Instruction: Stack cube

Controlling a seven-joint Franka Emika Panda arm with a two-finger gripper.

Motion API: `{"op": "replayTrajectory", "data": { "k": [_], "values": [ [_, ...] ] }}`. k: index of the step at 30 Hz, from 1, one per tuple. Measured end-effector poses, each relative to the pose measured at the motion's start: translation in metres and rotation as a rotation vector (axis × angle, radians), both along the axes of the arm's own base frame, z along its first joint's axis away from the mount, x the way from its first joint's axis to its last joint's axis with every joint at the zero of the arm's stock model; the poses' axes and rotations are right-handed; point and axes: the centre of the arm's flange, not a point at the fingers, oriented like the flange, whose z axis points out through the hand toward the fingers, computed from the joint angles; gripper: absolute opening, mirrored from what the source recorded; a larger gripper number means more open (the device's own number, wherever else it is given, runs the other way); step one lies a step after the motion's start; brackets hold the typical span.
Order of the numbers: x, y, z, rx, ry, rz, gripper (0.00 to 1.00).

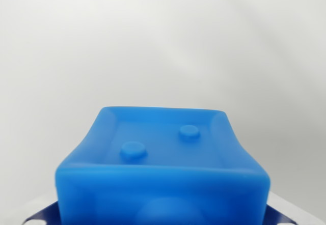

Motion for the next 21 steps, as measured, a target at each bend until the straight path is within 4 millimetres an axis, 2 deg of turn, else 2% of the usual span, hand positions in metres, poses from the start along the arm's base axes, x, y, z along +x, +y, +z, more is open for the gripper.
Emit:
{"op": "replayTrajectory", "data": {
  "k": [21],
  "values": [
    [-0.011,0.038,0.007,-0.001,0.001,0.002,0.00]
  ]
}}
